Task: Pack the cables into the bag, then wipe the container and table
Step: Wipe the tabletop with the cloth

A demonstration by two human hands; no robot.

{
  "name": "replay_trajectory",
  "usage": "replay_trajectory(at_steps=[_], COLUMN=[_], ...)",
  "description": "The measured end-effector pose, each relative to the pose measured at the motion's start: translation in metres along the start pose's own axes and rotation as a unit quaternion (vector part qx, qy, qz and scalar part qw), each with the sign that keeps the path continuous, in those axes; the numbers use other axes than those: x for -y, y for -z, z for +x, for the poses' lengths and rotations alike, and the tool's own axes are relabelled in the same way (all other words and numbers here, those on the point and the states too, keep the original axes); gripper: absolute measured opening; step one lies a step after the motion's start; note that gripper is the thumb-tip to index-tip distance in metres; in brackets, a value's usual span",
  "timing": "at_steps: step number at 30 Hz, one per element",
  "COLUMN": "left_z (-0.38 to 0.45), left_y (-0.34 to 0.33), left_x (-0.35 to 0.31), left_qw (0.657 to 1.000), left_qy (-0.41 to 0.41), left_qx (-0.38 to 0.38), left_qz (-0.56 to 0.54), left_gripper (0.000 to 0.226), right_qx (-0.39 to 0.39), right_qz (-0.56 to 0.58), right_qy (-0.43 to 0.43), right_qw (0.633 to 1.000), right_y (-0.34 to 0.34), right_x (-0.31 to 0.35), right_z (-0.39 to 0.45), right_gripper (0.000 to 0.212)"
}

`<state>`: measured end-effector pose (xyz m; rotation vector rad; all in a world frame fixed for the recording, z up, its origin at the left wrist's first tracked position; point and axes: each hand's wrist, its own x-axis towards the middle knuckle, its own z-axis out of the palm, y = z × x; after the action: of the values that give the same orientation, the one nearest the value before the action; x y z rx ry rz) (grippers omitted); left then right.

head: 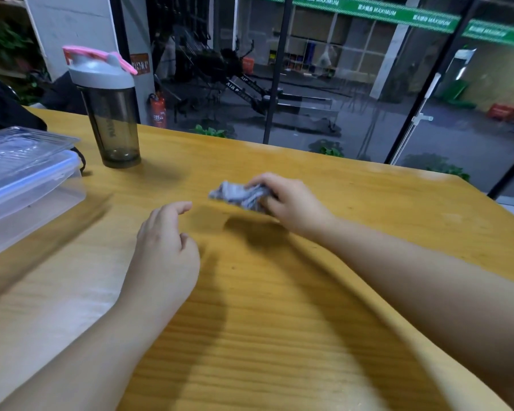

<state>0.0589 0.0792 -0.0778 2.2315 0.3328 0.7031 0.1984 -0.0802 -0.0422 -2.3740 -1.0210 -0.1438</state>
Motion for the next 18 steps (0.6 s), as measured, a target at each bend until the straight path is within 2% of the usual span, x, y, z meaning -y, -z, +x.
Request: replay_trajectory(at_steps=[2, 4, 5, 7, 9, 11, 18], left_z=[0.0, -0.001, -0.001, -0.002, -0.001, -0.001, 0.001], left_y=[-0.001, -0.002, -0.002, -0.003, -0.004, -0.006, -0.003], left_x=[0.0, 0.0, 0.0, 0.001, 0.002, 0.003, 0.002], left_qw=[1.0, 1.0, 1.0, 1.0, 1.0, 1.0, 0.999], left_qy=[0.002, -0.002, -0.004, -0.006, -0.004, 0.001, 0.008], left_qx=[-0.002, 0.001, 0.002, 0.0, -0.007, -0.012, -0.03], left_qz=[-0.001, 0.0, 0.002, 0.008, 0.016, 0.024, 0.017], left_gripper=[0.043, 0.043, 0.043, 0.044, 0.045, 0.047, 0.048], right_qx=[-0.078, -0.103, -0.086, -0.001, 0.085, 0.13, 0.193], right_qz=[0.008, -0.008, -0.019, -0.056, -0.104, -0.119, -0.088], right_qy=[-0.072, -0.146, -0.182, -0.228, -0.21, -0.155, -0.033], right_qw=[0.994, 0.984, 0.979, 0.972, 0.968, 0.972, 0.977], right_y=[-0.004, -0.014, -0.021, -0.037, -0.05, -0.057, -0.067], right_x=[-0.013, -0.031, -0.038, -0.044, -0.038, -0.022, 0.016], right_z=[0.025, 0.047, 0.057, 0.069, 0.075, 0.075, 0.046], right_gripper=[0.029, 0.028, 0.027, 0.03, 0.04, 0.047, 0.052])
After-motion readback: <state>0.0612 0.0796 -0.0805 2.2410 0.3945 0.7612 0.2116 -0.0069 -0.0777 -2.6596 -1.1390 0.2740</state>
